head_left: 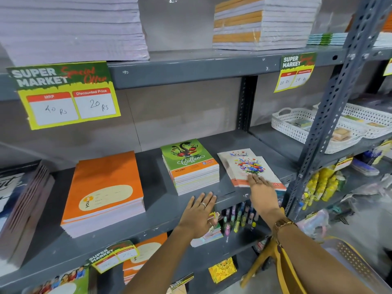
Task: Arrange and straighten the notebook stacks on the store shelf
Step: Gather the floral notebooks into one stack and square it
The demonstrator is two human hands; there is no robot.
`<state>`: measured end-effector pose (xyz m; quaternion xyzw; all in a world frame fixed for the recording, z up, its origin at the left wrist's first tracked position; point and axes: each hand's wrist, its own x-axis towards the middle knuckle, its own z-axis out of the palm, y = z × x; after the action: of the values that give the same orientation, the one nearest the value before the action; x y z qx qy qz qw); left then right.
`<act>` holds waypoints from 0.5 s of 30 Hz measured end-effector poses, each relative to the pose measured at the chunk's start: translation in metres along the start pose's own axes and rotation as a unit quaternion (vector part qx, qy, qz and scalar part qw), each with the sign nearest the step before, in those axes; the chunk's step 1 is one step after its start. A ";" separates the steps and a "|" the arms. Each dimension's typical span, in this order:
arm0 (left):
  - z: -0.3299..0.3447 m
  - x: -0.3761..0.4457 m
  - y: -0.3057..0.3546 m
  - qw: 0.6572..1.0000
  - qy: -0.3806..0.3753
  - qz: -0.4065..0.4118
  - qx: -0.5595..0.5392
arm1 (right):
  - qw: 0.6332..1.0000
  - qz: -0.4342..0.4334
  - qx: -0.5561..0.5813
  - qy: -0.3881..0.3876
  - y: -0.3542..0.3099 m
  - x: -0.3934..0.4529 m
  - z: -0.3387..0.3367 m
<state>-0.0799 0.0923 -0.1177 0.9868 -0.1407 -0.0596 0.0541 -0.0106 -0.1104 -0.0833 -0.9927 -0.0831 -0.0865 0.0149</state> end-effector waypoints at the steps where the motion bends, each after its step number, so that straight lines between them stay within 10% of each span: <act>1: 0.001 -0.002 -0.002 1.000 0.001 -0.002 0.001 | 0.998 0.020 0.044 0.045 -0.002 0.000 -0.005; 7: -0.001 -0.021 -0.013 1.000 -0.003 -0.025 0.007 | 0.914 0.126 0.300 0.244 -0.040 0.007 -0.058; 15: -0.006 -0.045 -0.034 0.998 -0.010 -0.066 0.002 | 0.900 -0.141 0.227 0.345 -0.105 0.023 -0.083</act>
<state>-0.1132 0.1383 -0.1114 0.9934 -0.0761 -0.0722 0.0466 -0.0199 -0.0069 0.0043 -0.8483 -0.2297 -0.4032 0.2549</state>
